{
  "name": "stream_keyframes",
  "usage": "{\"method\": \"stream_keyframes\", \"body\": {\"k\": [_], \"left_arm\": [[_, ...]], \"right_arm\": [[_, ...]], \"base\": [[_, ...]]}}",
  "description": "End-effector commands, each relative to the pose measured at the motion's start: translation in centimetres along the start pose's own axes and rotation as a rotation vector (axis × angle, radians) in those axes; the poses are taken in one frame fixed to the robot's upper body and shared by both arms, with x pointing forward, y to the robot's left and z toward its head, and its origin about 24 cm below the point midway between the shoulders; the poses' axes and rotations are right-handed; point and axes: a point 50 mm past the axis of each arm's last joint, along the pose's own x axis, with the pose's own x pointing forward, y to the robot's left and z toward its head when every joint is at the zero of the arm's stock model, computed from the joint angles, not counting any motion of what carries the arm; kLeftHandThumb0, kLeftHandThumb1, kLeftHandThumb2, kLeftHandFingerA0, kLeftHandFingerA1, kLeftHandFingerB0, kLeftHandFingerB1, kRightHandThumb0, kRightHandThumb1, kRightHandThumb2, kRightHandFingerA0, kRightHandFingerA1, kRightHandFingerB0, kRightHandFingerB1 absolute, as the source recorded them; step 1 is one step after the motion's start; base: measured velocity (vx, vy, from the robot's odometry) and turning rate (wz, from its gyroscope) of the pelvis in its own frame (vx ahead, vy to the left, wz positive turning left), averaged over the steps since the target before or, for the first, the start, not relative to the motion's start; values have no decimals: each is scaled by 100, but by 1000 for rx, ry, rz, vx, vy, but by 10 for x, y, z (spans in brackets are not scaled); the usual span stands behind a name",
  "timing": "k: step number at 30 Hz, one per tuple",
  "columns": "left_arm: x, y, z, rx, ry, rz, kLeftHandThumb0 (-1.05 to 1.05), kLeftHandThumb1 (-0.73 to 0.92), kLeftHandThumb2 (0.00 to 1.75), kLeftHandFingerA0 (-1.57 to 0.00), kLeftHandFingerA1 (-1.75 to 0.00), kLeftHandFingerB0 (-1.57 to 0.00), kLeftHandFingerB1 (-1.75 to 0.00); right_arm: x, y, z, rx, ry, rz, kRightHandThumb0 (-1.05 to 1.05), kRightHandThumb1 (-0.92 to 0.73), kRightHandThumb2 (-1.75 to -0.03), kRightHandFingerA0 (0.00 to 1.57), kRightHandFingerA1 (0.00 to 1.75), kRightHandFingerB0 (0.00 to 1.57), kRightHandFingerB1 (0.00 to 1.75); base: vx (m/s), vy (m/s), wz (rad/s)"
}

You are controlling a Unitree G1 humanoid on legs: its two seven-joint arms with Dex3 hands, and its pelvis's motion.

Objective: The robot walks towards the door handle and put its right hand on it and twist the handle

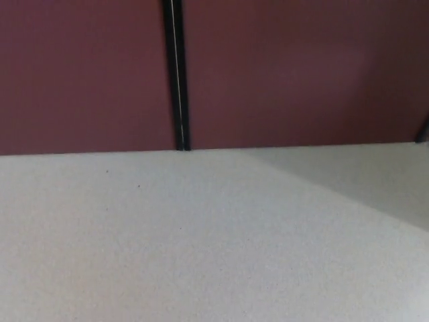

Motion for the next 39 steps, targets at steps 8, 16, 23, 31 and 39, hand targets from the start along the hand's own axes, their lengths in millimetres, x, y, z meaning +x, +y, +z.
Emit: {"method": "stream_keyframes", "body": {"k": [8,16,23,31,39], "left_arm": [[-6,14,-21,62,28,-30,-24,61,58,-56,-44,-38,-36],[-15,17,-51,57,85,-33,-23,63,59,-58,-45,-37,-36],[-22,14,-69,93,119,-49,-22,63,59,-60,-46,-37,-36],[-26,14,-78,83,122,-52,-23,63,59,-60,-45,-38,-36],[-29,14,-85,161,134,-63,-25,63,59,-66,-48,-47,-39]], "right_arm": [[-13,18,-34,23,33,8,-12,-67,-59,66,50,45,39],[-26,23,-67,13,105,29,-11,-68,-59,66,51,45,39],[-35,19,-88,-50,129,44,-15,-65,-59,68,51,45,39],[-39,20,-95,-80,141,64,-19,-65,-59,69,51,46,39],[-43,25,-102,-111,165,98,-15,-62,-58,70,52,46,39]], "base": [[0,0,0],[0,0,0],[0,0,0],[0,0,0],[0,0,0]]}}
